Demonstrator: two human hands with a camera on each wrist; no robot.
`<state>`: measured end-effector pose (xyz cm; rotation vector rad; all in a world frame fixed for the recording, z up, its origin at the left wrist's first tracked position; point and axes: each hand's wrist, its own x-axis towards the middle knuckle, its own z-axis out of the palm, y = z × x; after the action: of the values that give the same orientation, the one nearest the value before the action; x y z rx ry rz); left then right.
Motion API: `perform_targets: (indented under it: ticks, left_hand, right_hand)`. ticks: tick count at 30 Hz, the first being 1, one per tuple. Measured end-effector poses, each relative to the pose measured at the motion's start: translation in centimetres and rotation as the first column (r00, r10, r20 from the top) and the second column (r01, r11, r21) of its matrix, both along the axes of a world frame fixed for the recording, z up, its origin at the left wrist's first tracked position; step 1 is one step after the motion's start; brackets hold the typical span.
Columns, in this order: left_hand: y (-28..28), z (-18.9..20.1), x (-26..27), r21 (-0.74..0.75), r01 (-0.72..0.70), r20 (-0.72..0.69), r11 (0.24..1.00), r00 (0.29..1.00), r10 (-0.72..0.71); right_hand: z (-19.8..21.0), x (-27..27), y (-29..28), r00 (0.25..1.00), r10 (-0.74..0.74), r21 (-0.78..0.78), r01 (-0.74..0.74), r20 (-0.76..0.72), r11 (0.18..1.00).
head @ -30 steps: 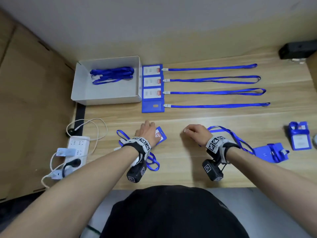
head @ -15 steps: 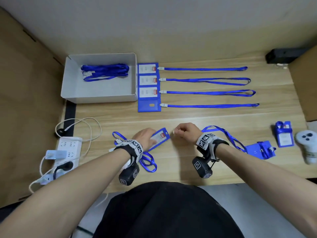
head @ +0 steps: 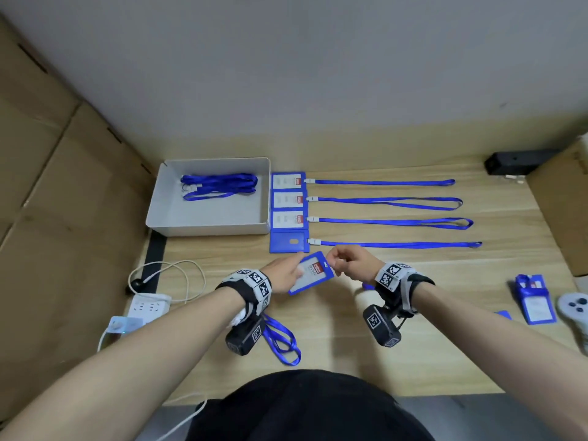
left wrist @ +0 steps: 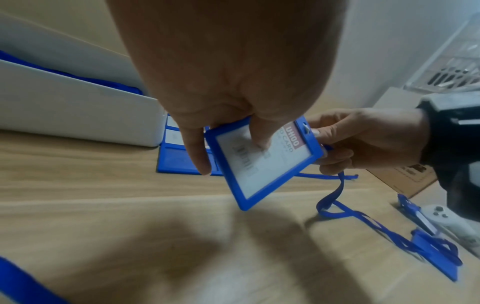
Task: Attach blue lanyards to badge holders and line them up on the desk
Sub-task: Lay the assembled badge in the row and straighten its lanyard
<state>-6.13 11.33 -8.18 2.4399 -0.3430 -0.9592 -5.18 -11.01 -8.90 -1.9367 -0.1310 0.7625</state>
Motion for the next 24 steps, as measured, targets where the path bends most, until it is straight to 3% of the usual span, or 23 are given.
perform_targets:
  ticks: [4,11,24]
  left_hand:
    - [0.2,1.1,0.4,0.008,-0.014,-0.02,1.0,1.0,0.014]
    - [-0.2,2.6,0.6,-0.042,-0.038,-0.116,0.998,0.993,0.033]
    - [-1.6,4.2,0.1,-0.037,-0.058,-0.099,0.998,0.994,0.054]
  right_hand:
    - [1.4,0.5,0.1,0.999,0.054,0.023,-0.054,0.0,0.998]
    - [1.5,0.9,0.2,0.98,0.146,-0.056,-0.139,0.135,0.989]
    - [1.9,-0.3,-0.8,0.989,-0.024,-0.058,0.033,0.148,0.998]
